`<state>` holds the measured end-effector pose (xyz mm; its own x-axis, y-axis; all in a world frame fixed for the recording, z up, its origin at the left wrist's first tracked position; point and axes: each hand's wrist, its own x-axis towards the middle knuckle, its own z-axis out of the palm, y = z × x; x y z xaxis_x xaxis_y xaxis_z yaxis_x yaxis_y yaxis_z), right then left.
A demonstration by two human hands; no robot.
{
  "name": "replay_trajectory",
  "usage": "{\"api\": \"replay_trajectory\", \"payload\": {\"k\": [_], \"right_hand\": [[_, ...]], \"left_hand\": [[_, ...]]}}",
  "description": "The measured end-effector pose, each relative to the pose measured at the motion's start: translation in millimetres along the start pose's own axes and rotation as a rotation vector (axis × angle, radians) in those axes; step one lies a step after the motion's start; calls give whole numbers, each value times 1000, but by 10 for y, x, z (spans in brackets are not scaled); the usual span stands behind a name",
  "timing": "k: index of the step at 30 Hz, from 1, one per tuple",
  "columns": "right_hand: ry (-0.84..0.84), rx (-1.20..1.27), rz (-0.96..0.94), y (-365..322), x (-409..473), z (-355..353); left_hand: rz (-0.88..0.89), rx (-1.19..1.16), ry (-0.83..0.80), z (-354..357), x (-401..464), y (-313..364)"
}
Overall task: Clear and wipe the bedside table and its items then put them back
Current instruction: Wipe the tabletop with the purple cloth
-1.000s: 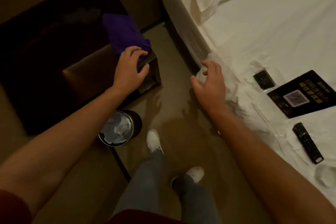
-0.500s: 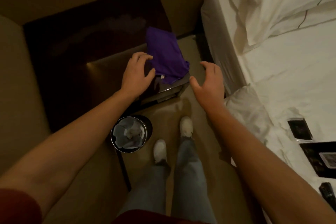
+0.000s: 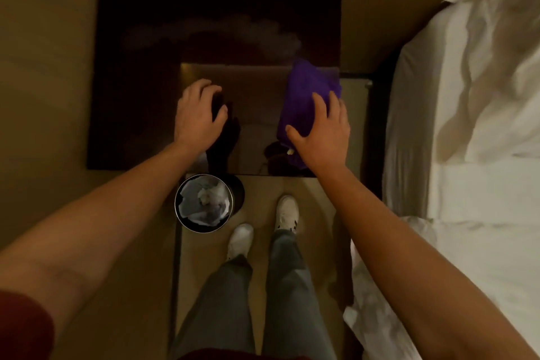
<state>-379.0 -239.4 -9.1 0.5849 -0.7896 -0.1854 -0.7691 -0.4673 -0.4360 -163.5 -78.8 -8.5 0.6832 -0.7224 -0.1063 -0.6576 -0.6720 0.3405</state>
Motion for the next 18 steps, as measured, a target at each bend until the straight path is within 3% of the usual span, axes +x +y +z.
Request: {"api": "replay_trajectory", "payload": {"k": [5,9,15,18], "right_hand": [[-171,-192,-44,33,203,236],[-30,-235,-63,21,476,111],[197,99,38,-2,1096,-398],[304,152,75,-101,1309,-468]], "left_hand": [[-210,37,78,-87,19,-373],[-284,102,69,-144,-23,-619],[-346,123,80,-199,15,-860],[-369,134,87,-195,63,-965]]}}
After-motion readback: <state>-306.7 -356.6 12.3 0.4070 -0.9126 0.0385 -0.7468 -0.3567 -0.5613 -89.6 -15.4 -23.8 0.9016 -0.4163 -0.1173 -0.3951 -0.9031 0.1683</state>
